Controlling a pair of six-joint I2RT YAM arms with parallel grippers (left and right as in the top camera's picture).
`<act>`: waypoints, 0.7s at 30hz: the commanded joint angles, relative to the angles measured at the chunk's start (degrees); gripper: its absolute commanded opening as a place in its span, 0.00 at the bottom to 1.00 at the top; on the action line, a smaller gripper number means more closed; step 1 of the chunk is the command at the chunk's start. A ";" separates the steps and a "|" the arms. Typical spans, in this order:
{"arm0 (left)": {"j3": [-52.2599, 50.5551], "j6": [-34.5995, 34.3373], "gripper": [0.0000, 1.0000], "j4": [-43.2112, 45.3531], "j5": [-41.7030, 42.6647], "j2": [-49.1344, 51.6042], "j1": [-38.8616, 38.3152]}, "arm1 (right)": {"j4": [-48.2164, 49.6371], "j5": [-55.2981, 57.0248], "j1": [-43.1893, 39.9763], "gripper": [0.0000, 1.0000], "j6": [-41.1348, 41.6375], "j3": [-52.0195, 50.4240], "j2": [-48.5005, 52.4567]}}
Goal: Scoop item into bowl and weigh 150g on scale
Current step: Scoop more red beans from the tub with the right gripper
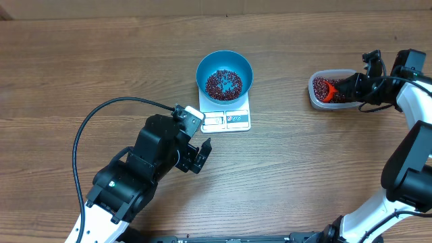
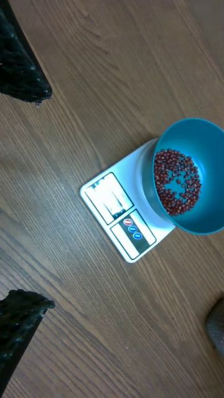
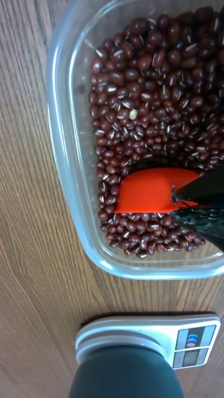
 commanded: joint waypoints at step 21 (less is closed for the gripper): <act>-0.31 1.16 1.00 0.20 -0.35 -0.15 0.33 | -0.35 -12.63 -4.85 0.04 -1.64 -1.84 4.17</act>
